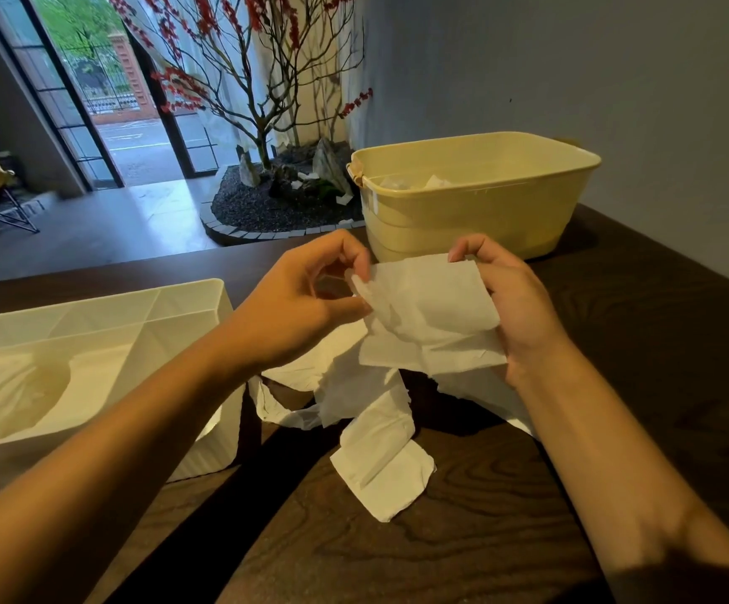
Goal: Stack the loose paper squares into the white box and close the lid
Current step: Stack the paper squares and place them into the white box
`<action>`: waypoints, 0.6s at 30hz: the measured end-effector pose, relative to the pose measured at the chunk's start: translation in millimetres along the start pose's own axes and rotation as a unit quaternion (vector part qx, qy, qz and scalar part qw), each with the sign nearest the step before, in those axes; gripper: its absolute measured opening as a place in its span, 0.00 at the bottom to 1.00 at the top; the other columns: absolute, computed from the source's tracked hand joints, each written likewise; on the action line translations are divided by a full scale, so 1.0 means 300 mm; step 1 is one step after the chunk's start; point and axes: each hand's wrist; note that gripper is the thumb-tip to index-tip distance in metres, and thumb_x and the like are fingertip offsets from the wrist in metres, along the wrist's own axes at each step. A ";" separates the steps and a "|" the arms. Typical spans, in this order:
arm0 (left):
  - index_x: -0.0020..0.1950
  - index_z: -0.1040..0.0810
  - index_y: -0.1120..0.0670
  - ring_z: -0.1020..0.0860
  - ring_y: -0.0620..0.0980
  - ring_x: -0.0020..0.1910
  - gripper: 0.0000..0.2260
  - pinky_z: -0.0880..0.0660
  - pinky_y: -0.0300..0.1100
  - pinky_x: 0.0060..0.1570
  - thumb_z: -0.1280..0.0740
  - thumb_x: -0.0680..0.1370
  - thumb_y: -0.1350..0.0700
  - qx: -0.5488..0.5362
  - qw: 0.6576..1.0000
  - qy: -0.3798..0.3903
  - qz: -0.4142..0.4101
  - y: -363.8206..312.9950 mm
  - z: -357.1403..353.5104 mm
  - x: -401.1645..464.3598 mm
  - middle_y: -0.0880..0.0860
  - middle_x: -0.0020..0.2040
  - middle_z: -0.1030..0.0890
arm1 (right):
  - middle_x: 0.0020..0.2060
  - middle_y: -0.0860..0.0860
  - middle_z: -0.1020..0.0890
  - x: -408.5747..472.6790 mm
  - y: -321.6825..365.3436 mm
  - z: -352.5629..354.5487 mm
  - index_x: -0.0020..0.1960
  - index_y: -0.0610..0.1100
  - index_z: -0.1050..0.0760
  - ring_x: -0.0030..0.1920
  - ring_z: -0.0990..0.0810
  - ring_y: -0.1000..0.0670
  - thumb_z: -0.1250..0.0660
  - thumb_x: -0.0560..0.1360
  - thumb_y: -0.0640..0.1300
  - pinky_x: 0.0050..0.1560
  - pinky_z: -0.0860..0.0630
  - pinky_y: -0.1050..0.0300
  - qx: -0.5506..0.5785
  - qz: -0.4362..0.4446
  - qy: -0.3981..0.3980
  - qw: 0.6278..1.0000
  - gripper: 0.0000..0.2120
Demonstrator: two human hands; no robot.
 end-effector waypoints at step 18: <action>0.37 0.24 0.50 0.27 0.59 0.44 0.03 0.29 0.42 0.46 0.36 0.66 0.56 0.050 0.984 0.160 0.055 0.027 0.076 -0.042 0.57 0.40 0.24 | 0.33 0.49 0.33 0.019 -0.030 0.012 0.38 0.45 0.30 0.37 0.33 0.48 0.33 0.71 0.41 0.38 0.35 0.57 -0.076 0.105 0.017 0.991 0.07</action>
Point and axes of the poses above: each hand's wrist, its own x-axis towards the middle knuckle, its own z-axis out of the back of the hand, y = z × x
